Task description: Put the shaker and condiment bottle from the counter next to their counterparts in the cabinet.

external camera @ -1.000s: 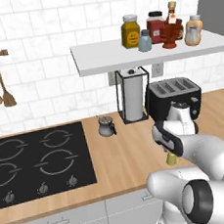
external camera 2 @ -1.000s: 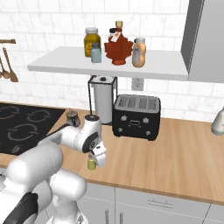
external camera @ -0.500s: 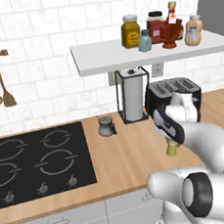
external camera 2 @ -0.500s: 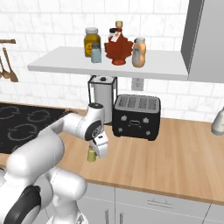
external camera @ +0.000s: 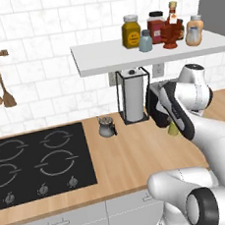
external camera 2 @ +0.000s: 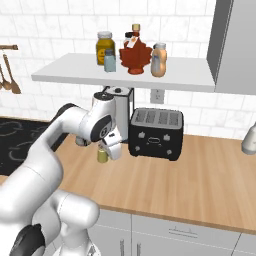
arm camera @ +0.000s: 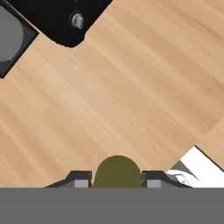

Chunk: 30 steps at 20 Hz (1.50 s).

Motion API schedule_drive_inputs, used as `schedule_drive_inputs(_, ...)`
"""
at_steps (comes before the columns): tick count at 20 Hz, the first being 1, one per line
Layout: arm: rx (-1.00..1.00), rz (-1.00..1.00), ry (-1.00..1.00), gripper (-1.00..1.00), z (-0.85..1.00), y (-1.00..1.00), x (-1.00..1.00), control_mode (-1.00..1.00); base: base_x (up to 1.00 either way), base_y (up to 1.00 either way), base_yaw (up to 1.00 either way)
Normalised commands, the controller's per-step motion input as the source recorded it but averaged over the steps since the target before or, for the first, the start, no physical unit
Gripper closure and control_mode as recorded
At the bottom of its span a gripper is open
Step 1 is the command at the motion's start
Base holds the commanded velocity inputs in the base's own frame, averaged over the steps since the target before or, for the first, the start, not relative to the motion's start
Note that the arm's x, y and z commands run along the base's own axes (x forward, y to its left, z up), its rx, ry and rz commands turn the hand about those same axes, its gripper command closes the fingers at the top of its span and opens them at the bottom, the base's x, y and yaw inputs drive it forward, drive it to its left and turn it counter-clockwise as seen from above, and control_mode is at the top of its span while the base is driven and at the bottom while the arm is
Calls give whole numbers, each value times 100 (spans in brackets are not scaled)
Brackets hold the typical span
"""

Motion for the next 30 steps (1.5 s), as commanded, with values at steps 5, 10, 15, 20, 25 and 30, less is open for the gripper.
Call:
schedule_drive_inputs(5, -1, 0, -6, 100, 29, 8, -4, -100, 0, 0, 0)
schedule_drive_inputs(10, 0, -5, -7, 100, 28, 16, 20, -100, 0, 0, 0)
schedule_drive_inputs(15, 0, -9, -13, 100, 93, 8, 41, -100, 0, 0, 0)
schedule_drive_inputs(20, 0, -6, -3, 100, 100, 1, 29, -100, 0, 0, 0)
schedule_drive_inputs(25, 0, -3, 0, 100, 100, 1, 16, -100, 0, 0, 0)
schedule_drive_inputs(30, 3, 0, 0, 100, 67, 10, 0, -100, 0, 0, 0)
